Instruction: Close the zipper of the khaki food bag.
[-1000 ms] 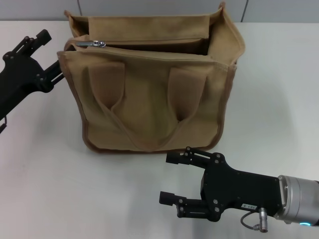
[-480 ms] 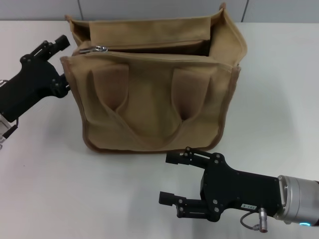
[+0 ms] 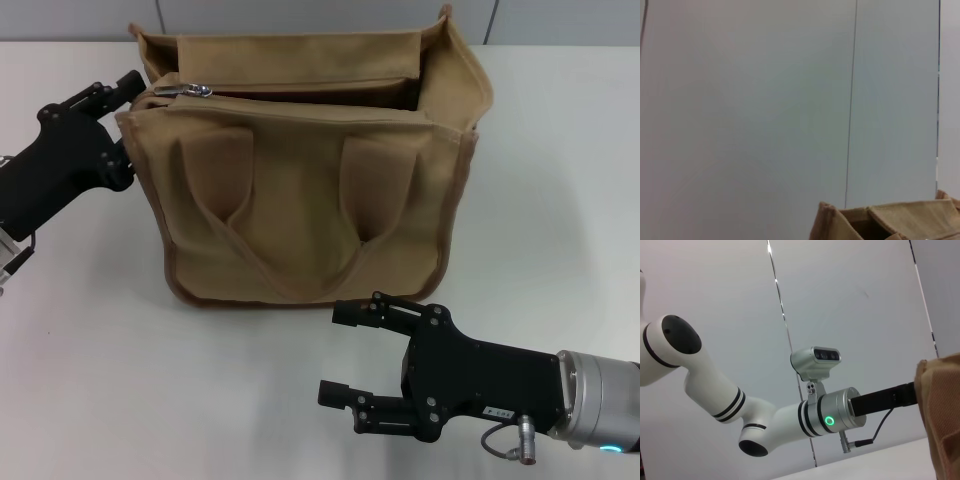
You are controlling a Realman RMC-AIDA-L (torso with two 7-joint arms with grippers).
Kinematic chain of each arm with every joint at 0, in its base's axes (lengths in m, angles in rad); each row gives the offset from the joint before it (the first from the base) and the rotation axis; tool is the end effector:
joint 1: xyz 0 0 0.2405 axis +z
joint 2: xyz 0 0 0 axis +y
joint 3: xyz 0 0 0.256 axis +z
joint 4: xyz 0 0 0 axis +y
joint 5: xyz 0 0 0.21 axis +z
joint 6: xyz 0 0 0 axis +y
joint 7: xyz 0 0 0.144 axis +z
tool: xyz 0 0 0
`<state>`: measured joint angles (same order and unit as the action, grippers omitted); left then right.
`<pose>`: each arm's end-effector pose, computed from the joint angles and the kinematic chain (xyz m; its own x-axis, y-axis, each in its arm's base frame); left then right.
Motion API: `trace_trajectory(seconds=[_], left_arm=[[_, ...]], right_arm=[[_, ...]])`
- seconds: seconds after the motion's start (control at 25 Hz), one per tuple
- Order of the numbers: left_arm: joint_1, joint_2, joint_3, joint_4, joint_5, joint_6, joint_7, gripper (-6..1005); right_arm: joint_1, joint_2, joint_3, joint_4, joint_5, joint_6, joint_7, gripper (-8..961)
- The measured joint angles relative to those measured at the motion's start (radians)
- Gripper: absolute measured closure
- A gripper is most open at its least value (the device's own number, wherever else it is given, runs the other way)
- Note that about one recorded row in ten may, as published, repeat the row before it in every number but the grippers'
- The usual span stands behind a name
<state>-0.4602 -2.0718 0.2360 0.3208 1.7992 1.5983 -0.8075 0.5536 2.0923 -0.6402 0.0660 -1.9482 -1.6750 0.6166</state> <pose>-0.2990 0.3092 0.0190 0.6252 -0.0340 0.7797 0.5506 -0.6889 -0.4715 0.2382 0.2268 -0.0968 0.6440 -0.1646 -0.7471 -0.2365 -0.9716 0.0103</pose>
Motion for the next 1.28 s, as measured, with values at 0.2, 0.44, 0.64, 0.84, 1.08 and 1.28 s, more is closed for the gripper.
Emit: trace_trajectory(seconds=[0.2,0.44,0.64,0.84,1.08,1.28], left_arm=[[0.0,0.0,-0.004,0.0,0.0,0.032,0.003,583],[0.0,-0.001,-0.007,-0.002,-0.001,0.066,-0.001,688],[0.0,-0.001,-0.006,-0.008,-0.002,0.074,-0.008,947],[-0.003,-0.001,-0.004,-0.007,-0.016,0.084,-0.096,966],[-0.007,-0.001,-0.001,-0.001,-0.017,0.114,-0.197,970],[-0.021,0.001,0.001,0.003,-0.017,0.127,-0.283,970]], right_arm=[[0.002,0.0,0.003,0.0,0.0,0.0,0.0,168],[-0.004,0.0,0.015,0.001,0.0,-0.005,-0.007,168],[-0.021,0.0,0.043,0.026,0.0,-0.087,-0.105,168],[-0.053,0.0,0.147,0.036,0.0,-0.201,-0.191,168],[-0.039,0.0,0.324,0.049,0.0,-0.2,-0.165,168],[0.011,-0.002,0.398,0.053,0.0,-0.183,-0.14,168]])
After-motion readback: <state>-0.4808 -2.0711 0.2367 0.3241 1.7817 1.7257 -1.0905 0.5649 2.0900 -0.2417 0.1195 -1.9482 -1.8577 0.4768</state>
